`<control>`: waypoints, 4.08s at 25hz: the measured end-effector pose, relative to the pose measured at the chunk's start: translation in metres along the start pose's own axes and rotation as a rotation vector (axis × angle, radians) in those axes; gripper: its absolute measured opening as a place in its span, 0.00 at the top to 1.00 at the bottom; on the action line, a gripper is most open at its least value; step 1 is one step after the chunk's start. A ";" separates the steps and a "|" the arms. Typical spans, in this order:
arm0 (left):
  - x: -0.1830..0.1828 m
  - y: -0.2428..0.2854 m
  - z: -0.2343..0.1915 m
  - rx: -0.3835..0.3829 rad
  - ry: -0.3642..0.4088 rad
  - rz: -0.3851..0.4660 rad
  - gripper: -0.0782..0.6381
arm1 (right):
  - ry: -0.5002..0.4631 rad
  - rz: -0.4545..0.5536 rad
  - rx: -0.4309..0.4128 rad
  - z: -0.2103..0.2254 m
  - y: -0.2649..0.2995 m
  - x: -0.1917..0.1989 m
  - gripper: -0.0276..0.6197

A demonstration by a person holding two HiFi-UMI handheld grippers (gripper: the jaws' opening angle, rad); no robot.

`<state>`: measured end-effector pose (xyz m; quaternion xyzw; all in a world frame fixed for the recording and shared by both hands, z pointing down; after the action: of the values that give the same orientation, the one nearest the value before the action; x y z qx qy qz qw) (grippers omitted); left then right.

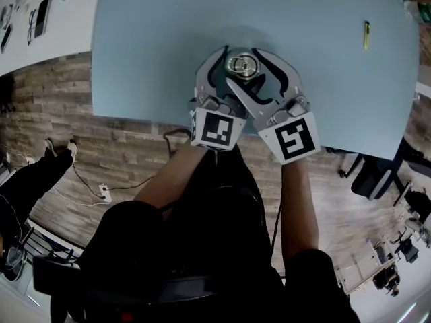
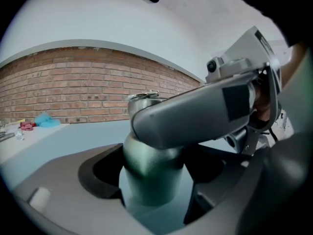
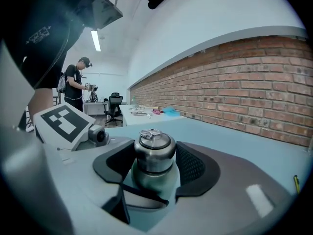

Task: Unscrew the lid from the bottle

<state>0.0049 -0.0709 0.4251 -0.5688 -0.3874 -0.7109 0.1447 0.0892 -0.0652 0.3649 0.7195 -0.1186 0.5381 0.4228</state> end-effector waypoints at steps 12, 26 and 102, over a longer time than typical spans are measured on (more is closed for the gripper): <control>0.001 0.000 -0.009 0.091 0.033 0.010 0.38 | -0.034 0.020 -0.081 0.007 0.000 0.001 0.55; 0.003 0.004 -0.026 0.340 0.127 0.013 0.38 | -0.051 0.064 -0.265 0.022 0.004 -0.002 0.55; 0.001 0.002 -0.009 0.024 0.044 0.003 0.38 | -0.053 0.014 -0.023 0.001 0.005 -0.001 0.55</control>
<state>0.0001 -0.0781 0.4258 -0.5519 -0.3918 -0.7183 0.1610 0.0865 -0.0689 0.3666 0.7277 -0.1407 0.5206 0.4238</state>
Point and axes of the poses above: the fingertips, and each gripper's own axes: y forward along the fingers, z to its right, x out of its underside, the point moved 9 cm from there along -y, backward along the fingers, and after that the axes turned 8 degrees about -z, right-handed, at the moved point
